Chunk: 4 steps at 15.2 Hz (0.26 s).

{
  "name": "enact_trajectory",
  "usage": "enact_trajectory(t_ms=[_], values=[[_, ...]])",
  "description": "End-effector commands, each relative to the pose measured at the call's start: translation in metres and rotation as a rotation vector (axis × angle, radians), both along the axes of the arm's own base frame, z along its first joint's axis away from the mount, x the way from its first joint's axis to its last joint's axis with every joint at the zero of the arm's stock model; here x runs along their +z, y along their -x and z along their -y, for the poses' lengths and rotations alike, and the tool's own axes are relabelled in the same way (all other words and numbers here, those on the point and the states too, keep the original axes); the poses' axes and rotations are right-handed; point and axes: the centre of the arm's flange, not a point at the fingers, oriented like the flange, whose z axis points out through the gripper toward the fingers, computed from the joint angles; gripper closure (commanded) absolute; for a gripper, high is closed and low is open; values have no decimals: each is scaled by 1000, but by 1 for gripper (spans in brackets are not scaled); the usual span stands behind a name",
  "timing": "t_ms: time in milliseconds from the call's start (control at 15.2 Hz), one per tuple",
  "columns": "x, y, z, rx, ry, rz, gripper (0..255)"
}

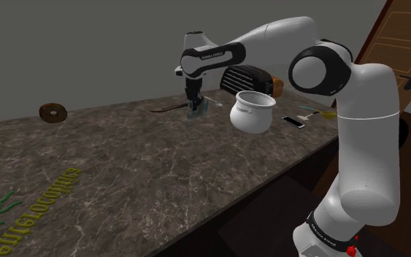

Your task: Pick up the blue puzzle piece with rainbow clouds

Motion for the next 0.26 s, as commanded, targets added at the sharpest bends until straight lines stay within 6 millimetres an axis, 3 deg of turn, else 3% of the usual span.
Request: enact_trajectory(t_ms=[0,198], values=[[10,0,0,0,0,0,255],[17,0,0,0,0,0,255]])
